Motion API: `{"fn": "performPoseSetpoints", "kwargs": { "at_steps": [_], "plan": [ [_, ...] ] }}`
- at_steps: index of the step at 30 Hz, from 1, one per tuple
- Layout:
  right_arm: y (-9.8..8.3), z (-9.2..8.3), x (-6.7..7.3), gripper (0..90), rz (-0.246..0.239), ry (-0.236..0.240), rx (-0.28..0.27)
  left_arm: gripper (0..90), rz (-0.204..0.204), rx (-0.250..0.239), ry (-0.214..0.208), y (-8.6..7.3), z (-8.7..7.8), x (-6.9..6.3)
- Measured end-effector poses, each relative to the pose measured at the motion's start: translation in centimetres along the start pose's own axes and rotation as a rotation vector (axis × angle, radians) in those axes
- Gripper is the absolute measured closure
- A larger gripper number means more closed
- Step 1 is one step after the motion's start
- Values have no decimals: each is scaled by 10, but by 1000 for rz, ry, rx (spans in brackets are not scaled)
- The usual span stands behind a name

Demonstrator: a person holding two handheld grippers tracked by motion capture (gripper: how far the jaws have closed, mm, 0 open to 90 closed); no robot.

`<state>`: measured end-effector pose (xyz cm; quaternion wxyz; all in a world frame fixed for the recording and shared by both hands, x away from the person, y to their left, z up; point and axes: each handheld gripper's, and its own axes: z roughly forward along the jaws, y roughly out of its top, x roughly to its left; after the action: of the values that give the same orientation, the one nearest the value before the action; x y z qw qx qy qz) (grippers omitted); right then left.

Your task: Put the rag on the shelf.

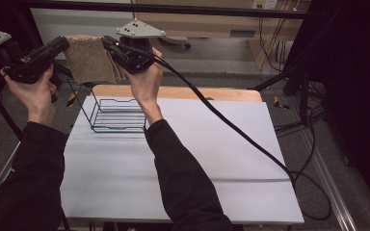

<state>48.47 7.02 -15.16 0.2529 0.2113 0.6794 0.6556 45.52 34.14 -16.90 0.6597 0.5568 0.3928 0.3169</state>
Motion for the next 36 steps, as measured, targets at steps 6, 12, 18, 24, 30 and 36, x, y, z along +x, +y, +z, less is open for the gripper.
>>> {"fn": "performPoseSetpoints", "kwargs": {
  "at_steps": [6, 12, 18, 24, 30, 36],
  "plan": [
    [2, 9, -9, 864, 17, -8, 2, 847, -8, -1, 7, 2, 10, 5],
    [1, 20, -17, 864, 30, -13, 9, 847, -36, -3, 16, 1, 19, 13],
    [-4, 27, -23, 864, 40, -19, 21, 847, -22, 19, 33, 0, 29, 18],
    [-8, 31, -27, 864, 40, -27, 45, 846, -31, 39, 27, -7, 36, 24],
    [-14, 36, -28, 864, 38, -30, 65, 847, -31, 57, 41, -13, 39, 28],
    [-19, 41, -32, 864, 46, -31, 80, 847, -36, 64, 41, -17, 43, 32]
  ]
}}
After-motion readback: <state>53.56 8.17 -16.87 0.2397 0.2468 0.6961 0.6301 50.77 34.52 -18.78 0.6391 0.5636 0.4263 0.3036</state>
